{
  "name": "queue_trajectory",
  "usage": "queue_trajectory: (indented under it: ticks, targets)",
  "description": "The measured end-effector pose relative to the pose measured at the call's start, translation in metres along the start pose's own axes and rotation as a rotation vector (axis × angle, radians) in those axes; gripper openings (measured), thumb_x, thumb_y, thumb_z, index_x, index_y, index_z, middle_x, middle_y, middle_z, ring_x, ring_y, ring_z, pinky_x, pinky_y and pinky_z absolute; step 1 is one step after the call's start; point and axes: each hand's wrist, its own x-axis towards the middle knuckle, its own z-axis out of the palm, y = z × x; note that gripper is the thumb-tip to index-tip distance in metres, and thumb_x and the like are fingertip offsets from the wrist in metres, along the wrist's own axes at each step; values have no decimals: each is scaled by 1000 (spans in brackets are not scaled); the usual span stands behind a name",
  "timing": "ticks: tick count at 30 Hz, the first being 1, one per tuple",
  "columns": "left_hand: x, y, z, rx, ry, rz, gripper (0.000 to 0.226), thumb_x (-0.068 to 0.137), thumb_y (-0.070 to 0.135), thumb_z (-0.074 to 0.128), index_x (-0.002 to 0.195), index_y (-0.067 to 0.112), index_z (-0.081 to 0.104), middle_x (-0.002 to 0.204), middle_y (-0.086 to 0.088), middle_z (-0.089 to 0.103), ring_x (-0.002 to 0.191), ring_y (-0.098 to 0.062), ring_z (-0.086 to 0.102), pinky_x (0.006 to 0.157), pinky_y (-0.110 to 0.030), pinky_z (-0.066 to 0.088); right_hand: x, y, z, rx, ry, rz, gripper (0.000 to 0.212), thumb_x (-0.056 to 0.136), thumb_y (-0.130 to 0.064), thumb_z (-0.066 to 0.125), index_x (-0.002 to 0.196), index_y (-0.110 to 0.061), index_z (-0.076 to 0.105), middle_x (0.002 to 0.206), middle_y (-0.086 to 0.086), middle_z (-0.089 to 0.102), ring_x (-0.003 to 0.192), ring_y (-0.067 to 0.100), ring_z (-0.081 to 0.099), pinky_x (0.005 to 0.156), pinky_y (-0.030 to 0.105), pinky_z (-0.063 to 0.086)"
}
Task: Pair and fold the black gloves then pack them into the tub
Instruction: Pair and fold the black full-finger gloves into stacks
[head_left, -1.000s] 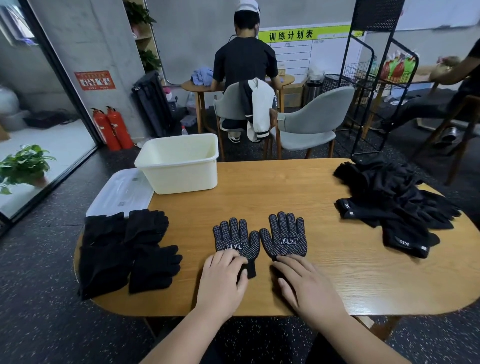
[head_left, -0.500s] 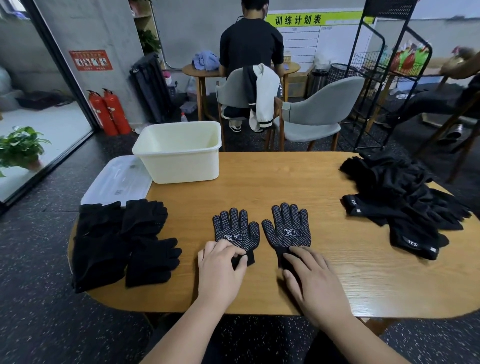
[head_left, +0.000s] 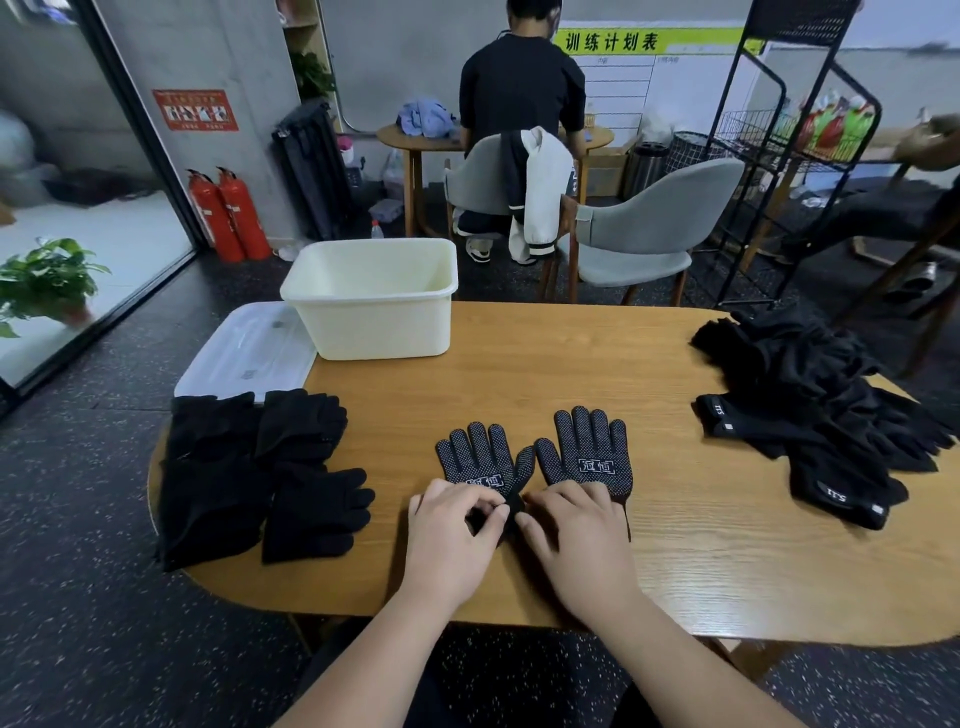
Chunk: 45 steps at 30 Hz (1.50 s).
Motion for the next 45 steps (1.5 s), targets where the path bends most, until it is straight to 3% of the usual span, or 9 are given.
queue_trajectory:
  ticks: [4,9,13,19,26,30,36,41,45]
  targets:
    - [0,0,-1,28,-2,15,7,94,39,74,99,44,73,95,27,65,109,1,52,100,-33,34,9,-8,0,60,-7,47,14,89,-46,75,98,-36,74,95,-19,68,97,18,55,76,38,42]
    - [-1,2,-1,137,2,91,19,100,44,64,118,43,68,118,30,56,121,-3,42,101,-31,33,18,-1,-24,90,-2,83,17,88,-34,79,104,-35,75,68,-22,54,90,14,57,79,35,37]
    - [-3,3,2,245,-40,147,36,101,52,52,132,39,61,131,24,45,131,-7,37,107,-32,37,31,2,-63,113,-37,11,18,93,-26,75,108,-35,74,81,-30,54,85,5,54,81,32,44]
    - [-8,13,6,440,-94,273,42,103,53,44,136,30,57,134,12,44,129,-13,40,104,-32,42,57,8,-132,309,-124,-53,28,98,-14,70,110,-39,73,108,-29,64,103,-11,58,83,2,39]
    - [-7,11,17,522,-170,468,40,104,46,47,133,22,63,142,4,50,138,-22,43,109,-41,47,83,15,-191,376,-210,-10,29,95,-28,77,110,-51,71,104,-24,70,102,-4,63,87,20,50]
    - [-4,12,18,544,-240,507,45,106,47,43,141,24,59,150,5,47,144,-21,38,116,-41,42,108,28,-186,289,-172,0,25,96,-25,76,110,-45,71,101,-28,65,102,3,62,92,25,48]
    - [1,10,20,564,-309,549,53,107,52,42,153,28,51,165,6,38,152,-21,32,121,-44,37,112,37,-170,206,109,-150,23,94,-16,77,112,-29,78,103,-17,71,98,9,63,89,29,51]
    - [7,18,17,653,-461,655,59,111,55,26,164,30,33,173,6,22,159,-22,16,129,-44,21,59,60,-90,1,-101,-215,24,91,-21,79,111,-34,76,106,-17,72,99,12,67,82,36,58]
    - [11,20,17,657,-530,651,59,111,56,23,165,32,29,175,8,18,160,-20,11,130,-45,17,17,75,-41,-62,-135,-206,22,87,-23,82,106,-33,78,102,-21,67,95,9,64,68,22,52]
